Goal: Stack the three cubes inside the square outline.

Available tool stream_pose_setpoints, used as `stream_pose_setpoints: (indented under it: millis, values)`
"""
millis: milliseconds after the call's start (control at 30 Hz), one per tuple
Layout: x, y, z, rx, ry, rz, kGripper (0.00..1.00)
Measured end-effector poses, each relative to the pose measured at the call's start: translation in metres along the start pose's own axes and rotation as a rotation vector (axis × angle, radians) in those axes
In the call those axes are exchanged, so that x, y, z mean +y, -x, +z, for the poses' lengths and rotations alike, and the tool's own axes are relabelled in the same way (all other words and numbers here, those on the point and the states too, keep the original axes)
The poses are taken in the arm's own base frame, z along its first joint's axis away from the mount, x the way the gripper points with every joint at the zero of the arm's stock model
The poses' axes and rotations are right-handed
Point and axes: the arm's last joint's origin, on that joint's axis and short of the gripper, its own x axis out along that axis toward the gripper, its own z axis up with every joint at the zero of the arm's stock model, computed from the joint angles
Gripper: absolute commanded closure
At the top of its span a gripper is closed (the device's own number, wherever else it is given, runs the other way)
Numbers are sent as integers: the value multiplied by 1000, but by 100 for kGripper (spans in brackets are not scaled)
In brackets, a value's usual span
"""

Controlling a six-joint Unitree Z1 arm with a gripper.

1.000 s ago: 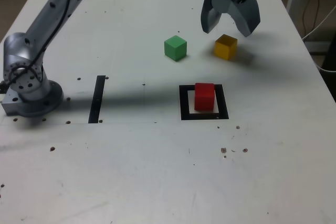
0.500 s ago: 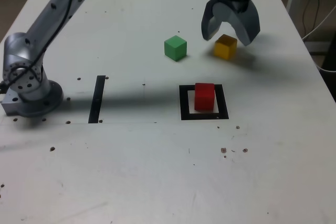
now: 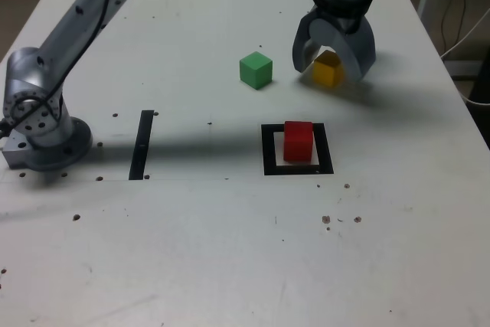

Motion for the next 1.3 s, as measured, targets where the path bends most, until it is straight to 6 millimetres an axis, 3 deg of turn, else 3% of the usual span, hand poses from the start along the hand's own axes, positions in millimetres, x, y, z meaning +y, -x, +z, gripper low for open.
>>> stream_pose_setpoints:
  millis: [200,400,500,1300]
  values:
    - [-1,0,1,7,9,9,22]
    - [-1,0,3,19,28,27,53]
    - [-1,1,5,15,29,39,61]
    - [-3,1,8,13,24,46,63]
